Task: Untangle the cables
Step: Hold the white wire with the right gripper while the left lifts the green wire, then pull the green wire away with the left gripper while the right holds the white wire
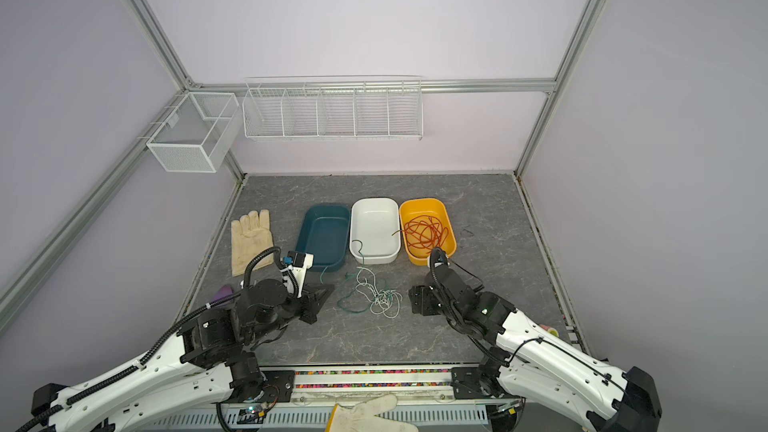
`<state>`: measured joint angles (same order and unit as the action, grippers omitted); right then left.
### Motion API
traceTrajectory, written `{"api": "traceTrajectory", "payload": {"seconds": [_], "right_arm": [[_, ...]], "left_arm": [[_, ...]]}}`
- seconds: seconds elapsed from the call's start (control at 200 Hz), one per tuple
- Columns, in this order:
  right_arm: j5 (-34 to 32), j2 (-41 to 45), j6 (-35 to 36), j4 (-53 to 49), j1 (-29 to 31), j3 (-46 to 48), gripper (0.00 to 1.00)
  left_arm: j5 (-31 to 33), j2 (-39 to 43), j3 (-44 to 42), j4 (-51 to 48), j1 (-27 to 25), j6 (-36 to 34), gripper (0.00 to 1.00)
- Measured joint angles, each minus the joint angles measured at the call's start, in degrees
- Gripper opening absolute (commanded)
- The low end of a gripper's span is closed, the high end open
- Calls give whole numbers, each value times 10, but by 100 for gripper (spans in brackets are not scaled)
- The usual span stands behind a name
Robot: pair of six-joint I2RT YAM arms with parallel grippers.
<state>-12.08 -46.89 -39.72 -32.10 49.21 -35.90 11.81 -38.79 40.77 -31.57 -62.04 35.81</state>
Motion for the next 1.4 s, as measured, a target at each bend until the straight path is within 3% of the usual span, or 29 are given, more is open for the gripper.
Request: {"api": "traceTrajectory", "payload": {"seconds": [0.18, 0.36, 0.755, 0.89, 1.035, 1.119, 1.244, 1.399], "right_arm": [[76, 15, 42, 52, 0, 9, 87], [139, -40, 97, 122, 9, 2, 85], [161, -218, 222, 221, 13, -80, 74], [164, -248, 244, 245, 14, -83, 62], [164, -278, 254, 260, 15, -90, 33], [162, -284, 259, 263, 15, -91, 24], [143, -277, 256, 263, 15, -91, 15], [72, -245, 247, 233, 15, -91, 8]], "left_arm": [[-14, -15, 22, -14, 2, -11, 0], [-42, -24, 23, -23, 2, -12, 0], [-69, -19, 48, -40, 2, -14, 0], [-72, -12, 48, -44, 2, -14, 0], [-72, -6, 48, -47, 2, -14, 0], [-71, -2, 48, -52, 2, -14, 0], [-71, 3, 48, -62, 2, -14, 0], [-71, 10, 48, -83, 2, -15, 0]]}}
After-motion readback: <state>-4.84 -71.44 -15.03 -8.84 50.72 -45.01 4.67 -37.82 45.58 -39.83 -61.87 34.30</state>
